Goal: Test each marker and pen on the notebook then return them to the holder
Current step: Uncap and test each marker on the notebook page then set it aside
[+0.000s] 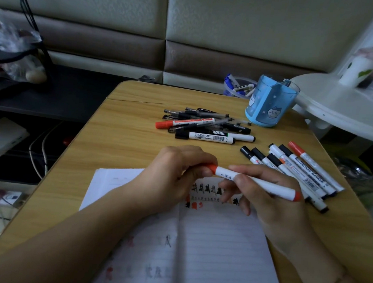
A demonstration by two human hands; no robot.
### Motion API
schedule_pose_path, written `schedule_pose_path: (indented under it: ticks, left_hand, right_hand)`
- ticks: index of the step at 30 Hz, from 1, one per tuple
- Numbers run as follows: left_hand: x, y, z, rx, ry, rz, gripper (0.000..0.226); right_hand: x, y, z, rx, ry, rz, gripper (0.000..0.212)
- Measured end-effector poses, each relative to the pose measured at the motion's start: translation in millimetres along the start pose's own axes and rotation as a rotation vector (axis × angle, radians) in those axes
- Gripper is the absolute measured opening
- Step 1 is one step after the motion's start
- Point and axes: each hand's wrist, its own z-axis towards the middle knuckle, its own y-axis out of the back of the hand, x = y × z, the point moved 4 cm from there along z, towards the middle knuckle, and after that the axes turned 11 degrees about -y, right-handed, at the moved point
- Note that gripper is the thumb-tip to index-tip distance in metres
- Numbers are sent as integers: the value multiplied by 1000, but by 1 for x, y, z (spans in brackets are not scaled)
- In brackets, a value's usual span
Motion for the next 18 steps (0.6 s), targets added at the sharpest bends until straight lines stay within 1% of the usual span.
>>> schedule_pose_path:
  ticks: [2, 4, 6, 7, 9, 10, 13, 14, 16, 17, 18]
  left_hand:
    - [1, 1, 1, -41, -24, 12, 14]
    - [5, 3, 1, -77, -25, 15, 13]
    - [8, 5, -2, -110, -6, 17, 15]
    - [8, 5, -3, -118, -5, 17, 16]
    - [6, 4, -3, -115, -26, 19, 16]
    - [5, 4, -3, -113, -41, 26, 17]
    - [5, 6, -4, -139, -70, 31, 19]
    - [5, 6, -5, -148, -72, 31, 21]
    - [6, 6, -5, -161, -38, 35, 33]
    - [7, 6, -6, -173, -7, 35, 40]
    - [9, 6, -6, -187, 25, 34, 45]
  right_hand:
    - [1, 1, 2, 10, 12, 34, 22]
    - [3, 8, 3, -16, 51, 25, 27]
    - [7, 18, 1, -54, 74, -11, 26]
    - [9, 23, 0, -77, 77, -50, 21]
    - [10, 30, -2, -138, 83, -211, 11]
    - [9, 31, -2, -168, 88, -331, 10]
    - [7, 27, -4, -215, 120, -707, 28]
    - [6, 26, -4, -213, 139, -775, 31]
    - [9, 27, -4, -231, 182, -822, 30]
    - [12, 30, -4, -274, 209, -837, 27]
    - [15, 37, -3, -351, 238, -850, 25]
